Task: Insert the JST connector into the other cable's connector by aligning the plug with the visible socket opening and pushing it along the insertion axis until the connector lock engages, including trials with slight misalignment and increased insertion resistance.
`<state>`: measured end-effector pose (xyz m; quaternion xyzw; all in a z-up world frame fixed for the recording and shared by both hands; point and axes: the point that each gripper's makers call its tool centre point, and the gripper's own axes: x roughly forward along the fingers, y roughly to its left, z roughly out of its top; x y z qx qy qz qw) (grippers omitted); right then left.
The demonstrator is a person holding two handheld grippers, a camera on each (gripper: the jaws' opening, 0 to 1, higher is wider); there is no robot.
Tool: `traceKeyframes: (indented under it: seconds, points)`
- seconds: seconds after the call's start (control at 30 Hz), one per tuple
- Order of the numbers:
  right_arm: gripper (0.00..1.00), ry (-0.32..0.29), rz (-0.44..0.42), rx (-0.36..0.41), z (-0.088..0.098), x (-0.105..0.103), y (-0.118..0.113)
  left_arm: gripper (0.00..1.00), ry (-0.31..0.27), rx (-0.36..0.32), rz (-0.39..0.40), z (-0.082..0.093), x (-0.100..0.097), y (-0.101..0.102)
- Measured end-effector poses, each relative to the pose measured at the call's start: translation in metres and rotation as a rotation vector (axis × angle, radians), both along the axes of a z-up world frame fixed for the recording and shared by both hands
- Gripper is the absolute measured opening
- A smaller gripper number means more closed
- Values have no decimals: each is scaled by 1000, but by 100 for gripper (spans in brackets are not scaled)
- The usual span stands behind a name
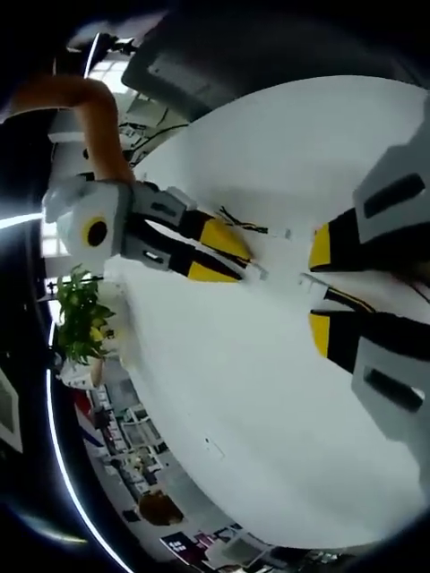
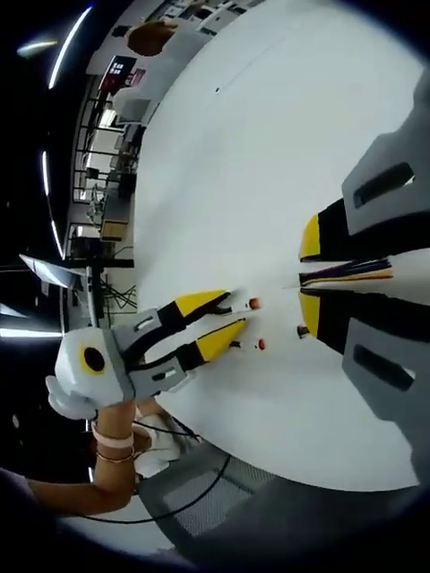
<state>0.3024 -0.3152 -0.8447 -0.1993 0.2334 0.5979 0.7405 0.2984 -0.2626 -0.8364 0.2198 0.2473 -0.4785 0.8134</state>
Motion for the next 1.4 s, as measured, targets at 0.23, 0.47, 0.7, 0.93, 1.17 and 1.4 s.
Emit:
traceKeyframes:
  seconds: [0.23, 0.47, 0.7, 0.93, 1.17, 1.4]
  points:
    - [6, 1, 15, 10, -1, -2, 2, 5, 6, -5, -35, -2, -1, -6]
    - [8, -11, 33, 14, -5, -1, 4, 3, 3, -10, -36, -2, 3, -7]
    - [5, -12, 36, 34, -4, 0, 4, 3, 7, 2, -38, -6, 4, -5]
    - [6, -67, 43, 25, -4, 4, 3, 3, -3, 2, -48, -6, 3, -6]
    - [5, -38, 42, 44, -4, 2, 4, 2, -13, -13, -56, -5, 2, -7]
    - [4, -24, 67, 52, -3, -3, 6, 0, 13, -21, -35, -6, 1, -8]
